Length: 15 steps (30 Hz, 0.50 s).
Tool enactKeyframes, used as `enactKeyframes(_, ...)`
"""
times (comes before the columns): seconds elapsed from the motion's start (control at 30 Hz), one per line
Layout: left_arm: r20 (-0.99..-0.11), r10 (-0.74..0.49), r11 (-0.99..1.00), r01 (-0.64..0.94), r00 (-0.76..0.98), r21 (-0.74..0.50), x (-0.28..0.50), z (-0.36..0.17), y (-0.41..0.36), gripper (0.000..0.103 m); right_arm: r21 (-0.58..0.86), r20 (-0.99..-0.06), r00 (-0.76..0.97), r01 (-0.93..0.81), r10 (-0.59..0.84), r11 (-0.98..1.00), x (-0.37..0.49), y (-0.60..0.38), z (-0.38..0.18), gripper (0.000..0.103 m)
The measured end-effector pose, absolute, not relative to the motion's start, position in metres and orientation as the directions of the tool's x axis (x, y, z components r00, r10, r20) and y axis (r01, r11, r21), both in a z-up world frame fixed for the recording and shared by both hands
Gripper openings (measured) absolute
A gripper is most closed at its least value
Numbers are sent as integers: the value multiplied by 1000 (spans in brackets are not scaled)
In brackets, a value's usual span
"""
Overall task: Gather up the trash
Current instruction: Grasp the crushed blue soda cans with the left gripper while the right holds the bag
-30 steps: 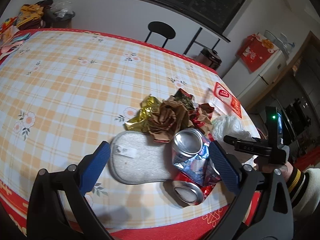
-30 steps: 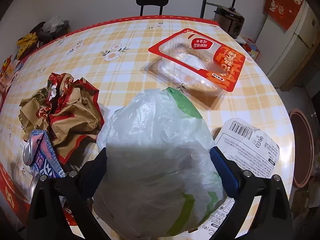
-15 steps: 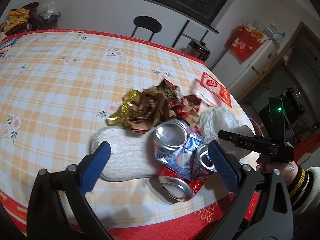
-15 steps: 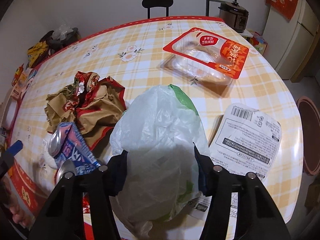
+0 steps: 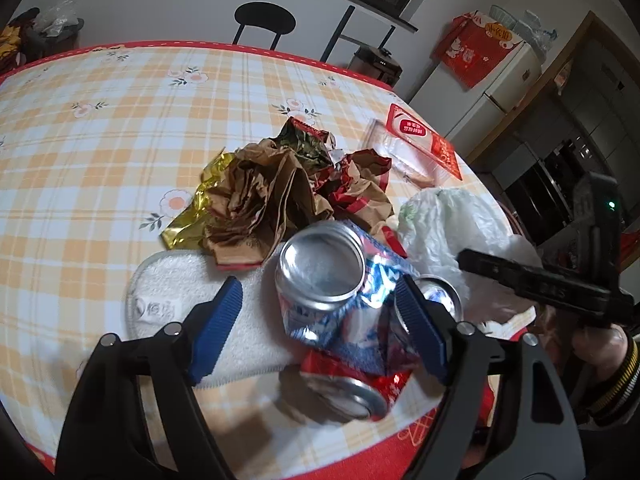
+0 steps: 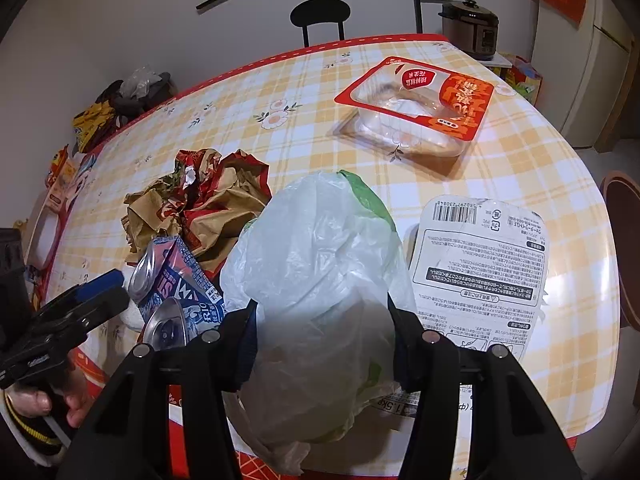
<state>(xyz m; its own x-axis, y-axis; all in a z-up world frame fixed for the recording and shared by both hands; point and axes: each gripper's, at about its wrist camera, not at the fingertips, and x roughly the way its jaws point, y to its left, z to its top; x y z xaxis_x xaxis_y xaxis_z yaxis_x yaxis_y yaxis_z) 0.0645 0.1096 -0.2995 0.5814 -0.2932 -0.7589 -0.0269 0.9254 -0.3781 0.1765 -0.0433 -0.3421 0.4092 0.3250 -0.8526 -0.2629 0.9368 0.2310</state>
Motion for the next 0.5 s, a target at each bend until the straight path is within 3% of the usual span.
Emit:
enactKeyframes(0.43,-779,-288,929,-34,557,-367,89,-321,105,72,249,-853,397,-260,338,933,177,-46,-348,53)
enactKeyframes(0.5,-785,-271,934,-46,557,-355,87,-321,104,66,249,-853,397,-260,339,933,177,-46,-348,53)
